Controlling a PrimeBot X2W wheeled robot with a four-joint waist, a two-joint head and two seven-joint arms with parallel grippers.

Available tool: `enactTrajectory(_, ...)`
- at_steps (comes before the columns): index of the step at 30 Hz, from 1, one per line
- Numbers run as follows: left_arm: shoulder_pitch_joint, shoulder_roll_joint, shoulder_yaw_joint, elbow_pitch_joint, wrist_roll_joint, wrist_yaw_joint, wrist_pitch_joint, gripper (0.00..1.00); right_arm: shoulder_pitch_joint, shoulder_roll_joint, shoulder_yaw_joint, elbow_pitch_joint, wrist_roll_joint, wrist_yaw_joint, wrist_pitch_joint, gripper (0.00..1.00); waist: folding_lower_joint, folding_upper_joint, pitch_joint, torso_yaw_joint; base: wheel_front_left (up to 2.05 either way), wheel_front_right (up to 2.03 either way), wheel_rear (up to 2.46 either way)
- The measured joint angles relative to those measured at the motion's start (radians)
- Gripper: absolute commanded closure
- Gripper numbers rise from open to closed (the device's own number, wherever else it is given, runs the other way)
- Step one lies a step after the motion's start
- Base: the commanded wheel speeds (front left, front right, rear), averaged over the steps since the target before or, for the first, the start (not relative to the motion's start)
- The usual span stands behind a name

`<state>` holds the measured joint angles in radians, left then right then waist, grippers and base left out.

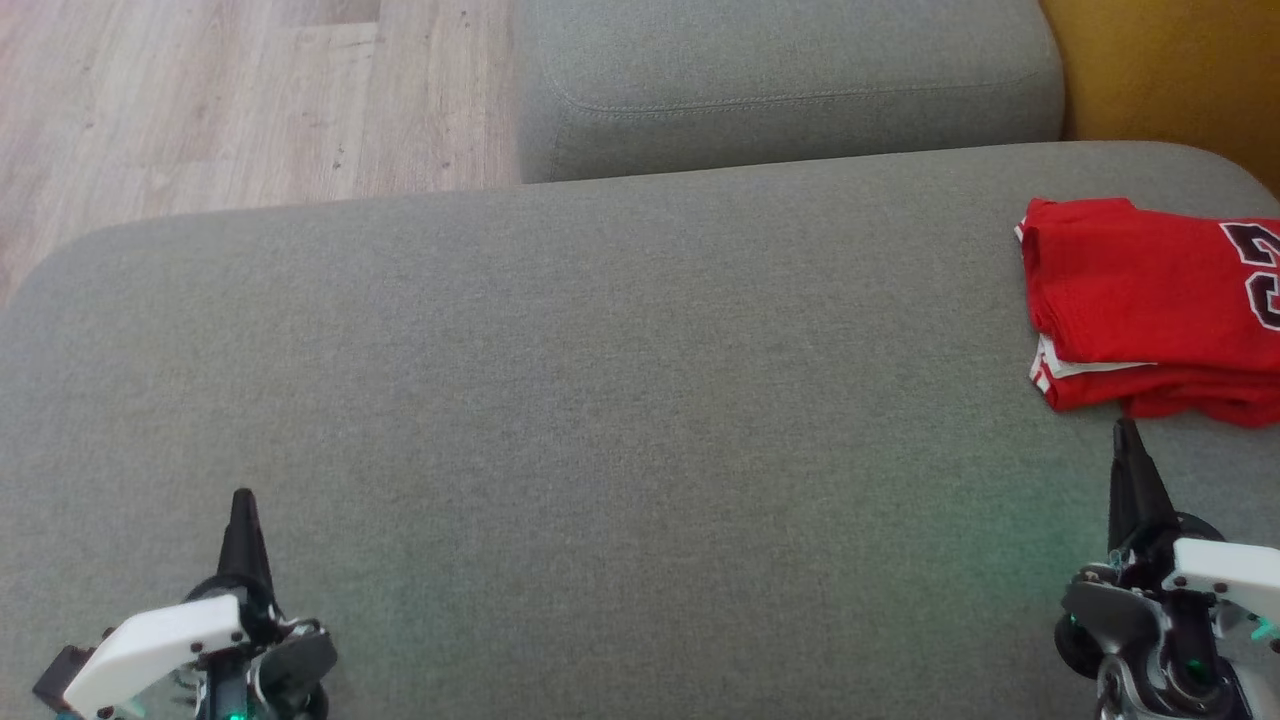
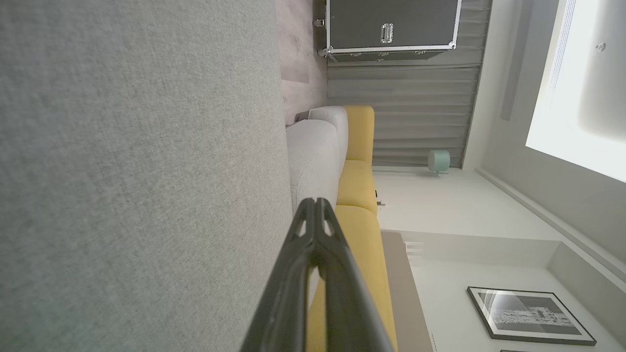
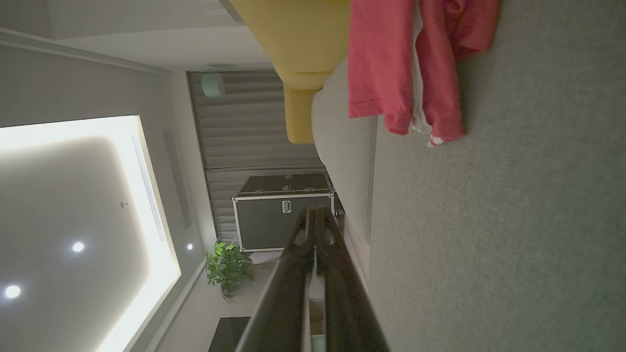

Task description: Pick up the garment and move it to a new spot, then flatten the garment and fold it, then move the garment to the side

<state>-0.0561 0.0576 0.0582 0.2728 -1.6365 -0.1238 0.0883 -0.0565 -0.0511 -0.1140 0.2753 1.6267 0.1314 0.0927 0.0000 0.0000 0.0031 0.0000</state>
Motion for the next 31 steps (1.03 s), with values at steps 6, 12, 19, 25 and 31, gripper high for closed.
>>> enactTrajectory(6,0.0,-0.001,0.002,0.0,0.001,0.0,0.002,1.0,0.0,0.0,-0.001,0.0,0.0,0.0,0.0,1.0,0.0,0.0,0.0,0.0,0.0,0.0,0.0)
enactTrajectory(12,0.0,-0.001,0.003,0.0,0.001,0.0,0.005,1.0,0.0,0.001,-0.003,0.0,0.0,0.0,0.0,1.0,0.0,0.0,0.0,0.0,0.0,0.0,0.0)
enactTrajectory(19,0.0,-0.002,0.004,0.0,0.003,0.0,0.007,1.0,0.0,0.001,-0.004,0.0,-0.002,0.0,0.006,1.0,0.0,0.0,0.0,0.0,0.0,0.0,0.0)
enactTrajectory(25,0.0,-0.003,0.005,0.0,0.003,0.0,0.007,1.0,0.0,0.001,-0.005,0.0,-0.002,0.0,0.006,1.0,0.0,0.0,0.0,0.0,0.0,0.0,0.0)
enactTrajectory(31,0.0,-0.004,0.006,0.0,0.003,0.0,0.009,1.0,0.0,0.002,-0.008,0.0,-0.002,0.0,0.006,1.0,0.0,0.0,0.0,0.0,0.0,0.0,0.0)
